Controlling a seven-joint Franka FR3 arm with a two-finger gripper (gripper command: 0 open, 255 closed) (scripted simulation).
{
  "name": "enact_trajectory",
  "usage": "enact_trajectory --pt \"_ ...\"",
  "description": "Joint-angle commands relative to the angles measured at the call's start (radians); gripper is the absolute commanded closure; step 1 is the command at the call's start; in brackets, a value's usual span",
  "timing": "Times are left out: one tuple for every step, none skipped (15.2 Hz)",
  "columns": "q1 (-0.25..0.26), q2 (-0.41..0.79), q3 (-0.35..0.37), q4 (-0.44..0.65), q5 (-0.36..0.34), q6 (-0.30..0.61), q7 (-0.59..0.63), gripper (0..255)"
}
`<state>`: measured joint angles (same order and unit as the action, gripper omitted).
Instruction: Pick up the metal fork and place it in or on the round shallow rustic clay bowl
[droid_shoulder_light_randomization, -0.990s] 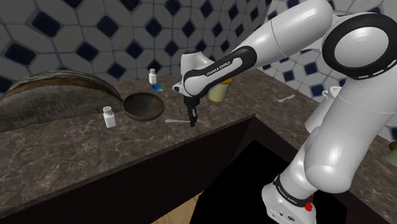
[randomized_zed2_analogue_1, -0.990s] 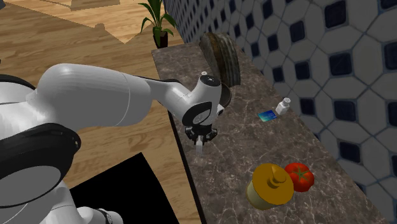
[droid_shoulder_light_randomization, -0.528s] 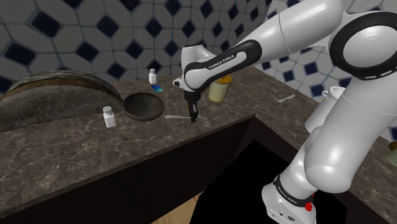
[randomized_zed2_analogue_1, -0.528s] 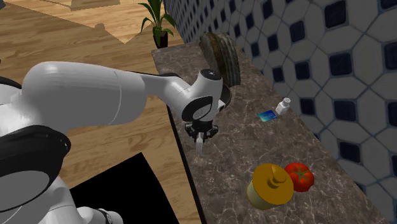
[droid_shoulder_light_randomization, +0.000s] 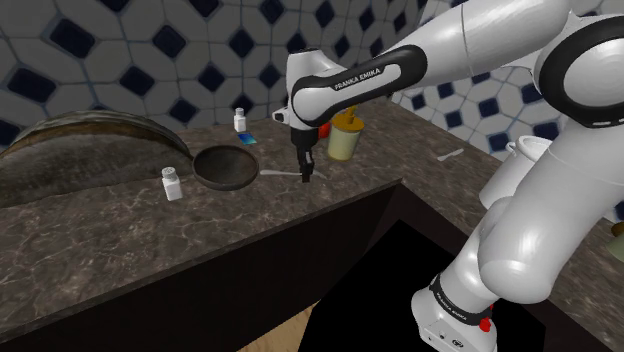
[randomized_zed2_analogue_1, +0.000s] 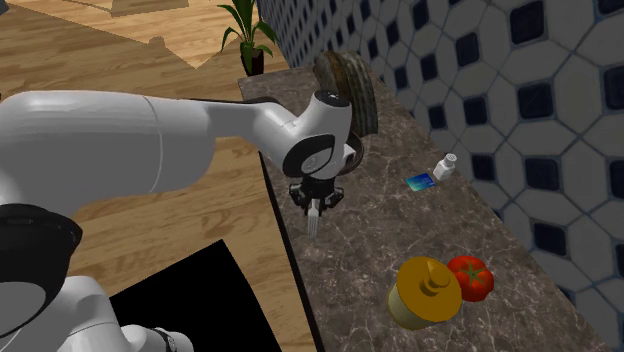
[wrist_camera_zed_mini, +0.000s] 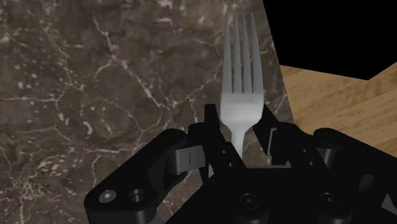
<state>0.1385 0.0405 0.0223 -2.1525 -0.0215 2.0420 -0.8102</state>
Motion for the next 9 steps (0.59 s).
enact_trajectory --pt "0.0 -0.011 0.0 0.013 0.0 -0.024 -0.001 255" --pt "0.0 -0.017 0.0 0.02 0.001 -0.037 -0.002 255" --pt "0.0 -0.023 0.0 0.027 0.001 -0.05 -0.002 255" --pt "0.0 -0.028 0.0 0.035 0.001 -0.063 -0.002 255" --pt "0.0 -0.034 0.0 0.042 0.001 -0.076 -0.003 255" --pt "0.0 -0.039 0.0 0.05 0.002 -0.089 -0.003 255" --pt "0.0 -0.044 0.0 0.058 0.002 -0.102 -0.003 255" --pt "0.0 -0.049 0.0 0.066 0.002 -0.115 -0.004 255" --pt "0.0 -0.053 0.0 0.075 0.002 -0.128 -0.004 255"
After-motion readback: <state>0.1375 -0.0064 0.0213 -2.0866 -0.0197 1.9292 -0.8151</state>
